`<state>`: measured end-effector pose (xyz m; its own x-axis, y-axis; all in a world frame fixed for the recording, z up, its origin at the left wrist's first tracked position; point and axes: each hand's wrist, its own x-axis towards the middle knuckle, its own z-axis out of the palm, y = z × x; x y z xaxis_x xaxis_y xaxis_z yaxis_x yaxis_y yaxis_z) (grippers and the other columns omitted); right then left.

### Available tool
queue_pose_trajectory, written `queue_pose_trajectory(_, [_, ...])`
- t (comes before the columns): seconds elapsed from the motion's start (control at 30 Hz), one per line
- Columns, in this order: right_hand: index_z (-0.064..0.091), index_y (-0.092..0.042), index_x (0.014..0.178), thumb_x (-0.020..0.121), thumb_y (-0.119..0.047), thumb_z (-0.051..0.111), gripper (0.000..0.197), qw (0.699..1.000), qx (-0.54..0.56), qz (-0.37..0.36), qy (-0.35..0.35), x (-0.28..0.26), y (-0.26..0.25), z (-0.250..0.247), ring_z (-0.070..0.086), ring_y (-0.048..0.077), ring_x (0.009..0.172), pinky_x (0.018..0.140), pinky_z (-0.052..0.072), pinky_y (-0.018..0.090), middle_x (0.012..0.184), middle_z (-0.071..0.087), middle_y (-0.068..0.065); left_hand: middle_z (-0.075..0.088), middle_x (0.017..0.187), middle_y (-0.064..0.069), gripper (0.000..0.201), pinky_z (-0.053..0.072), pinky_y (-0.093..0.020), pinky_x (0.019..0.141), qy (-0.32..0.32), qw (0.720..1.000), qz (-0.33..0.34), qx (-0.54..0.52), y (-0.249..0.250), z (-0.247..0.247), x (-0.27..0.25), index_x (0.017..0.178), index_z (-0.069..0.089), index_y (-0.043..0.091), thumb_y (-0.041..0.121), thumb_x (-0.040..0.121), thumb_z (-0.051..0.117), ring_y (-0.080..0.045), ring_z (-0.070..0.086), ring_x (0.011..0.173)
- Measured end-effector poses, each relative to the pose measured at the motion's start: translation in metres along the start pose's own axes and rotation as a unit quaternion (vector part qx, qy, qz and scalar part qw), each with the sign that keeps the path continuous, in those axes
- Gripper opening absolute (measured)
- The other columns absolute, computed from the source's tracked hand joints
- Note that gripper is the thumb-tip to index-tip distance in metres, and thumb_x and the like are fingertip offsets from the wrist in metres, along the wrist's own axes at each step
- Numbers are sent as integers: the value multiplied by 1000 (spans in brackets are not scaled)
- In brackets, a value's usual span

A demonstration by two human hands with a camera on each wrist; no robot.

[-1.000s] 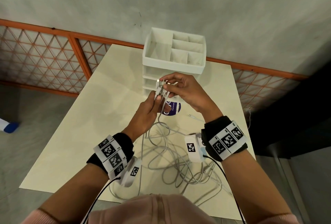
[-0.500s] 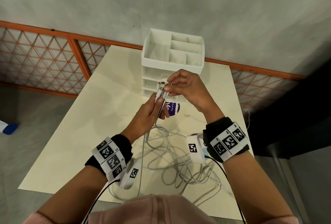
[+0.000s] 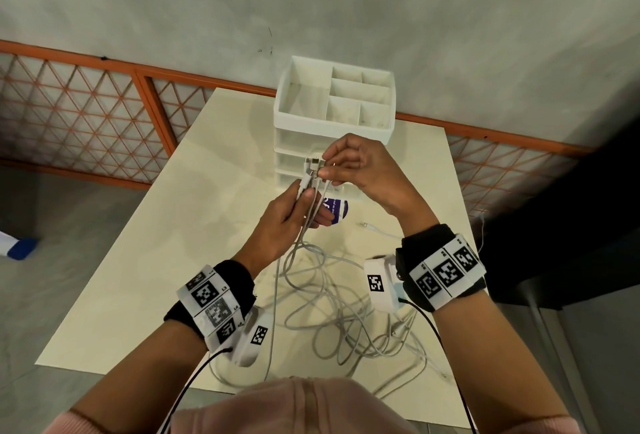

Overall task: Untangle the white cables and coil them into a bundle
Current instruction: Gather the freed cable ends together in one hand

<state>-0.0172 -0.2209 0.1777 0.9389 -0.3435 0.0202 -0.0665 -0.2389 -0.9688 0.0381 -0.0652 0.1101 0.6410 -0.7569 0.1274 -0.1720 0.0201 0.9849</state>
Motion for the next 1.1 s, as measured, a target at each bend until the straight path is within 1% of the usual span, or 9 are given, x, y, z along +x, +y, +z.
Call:
queue_pose_trajectory(0.2, [58,-1,88,69,-4,80,29,999,24,-12,46,0,4,5,68,19,68,65,58,25,75,65,9,70,79,2,16,54,-18,71,-9,998,35,47,-2,3,2,99,48,10,18,102,35,-8,69,69])
queue_pose_trajectory(0.33, [60,1,80,71,-6,79,22,996,42,-5,75,0,7,6,71,16,66,66,58,26,74,63,7,68,77,2,17,52,-18,70,-5,998,36,50,1,6,2,94,46,16,20,102,32,-7,65,65])
queue_pose_trajectory(0.47, [62,-1,84,84,-8,68,10,996,59,0,60,0,6,8,70,10,66,67,59,23,77,64,5,53,71,4,19,47,-28,68,-20,998,23,61,0,4,4,89,43,24,26,102,30,-12,49,61])
queue_pose_trajectory(0.57, [63,-6,87,85,-19,68,13,996,-10,-14,85,-2,6,10,69,13,73,66,57,22,84,67,8,44,70,4,21,42,-33,63,6,998,4,68,2,5,5,91,38,12,26,103,27,-14,39,61])
queue_pose_trajectory(0.67, [62,-10,83,75,-28,78,26,988,-74,-52,126,-5,2,16,59,12,61,60,50,20,72,66,8,47,75,4,16,36,-25,58,15,995,-8,101,2,7,6,90,33,15,22,103,27,-10,36,60])
queue_pose_trajectory(0.73, [60,-9,81,71,-23,82,28,991,-69,-54,105,-5,-1,19,60,9,56,59,48,17,64,65,3,42,71,-1,18,31,-26,54,0,993,0,122,2,9,6,84,27,17,18,102,28,-5,28,54])
queue_pose_trajectory(0.8, [59,-10,81,71,-16,82,27,992,-75,-49,84,-3,-2,19,63,4,55,59,49,14,63,65,-1,34,67,1,18,26,-23,51,-8,991,4,137,1,11,6,85,25,12,16,102,28,-5,26,50])
queue_pose_trajectory(0.93, [56,-8,80,72,-8,80,25,994,-60,-58,71,-2,-3,17,64,6,52,55,51,16,64,64,2,26,63,4,22,26,-16,46,-8,989,4,147,4,10,7,85,23,9,22,103,27,-6,25,48])
queue_pose_trajectory(1.1, [55,-12,78,72,-11,80,26,983,-114,-100,107,2,-5,17,58,9,53,57,52,18,65,61,7,26,64,-1,28,23,-22,47,-36,988,-13,150,5,8,7,75,20,25,26,102,28,-8,21,49])
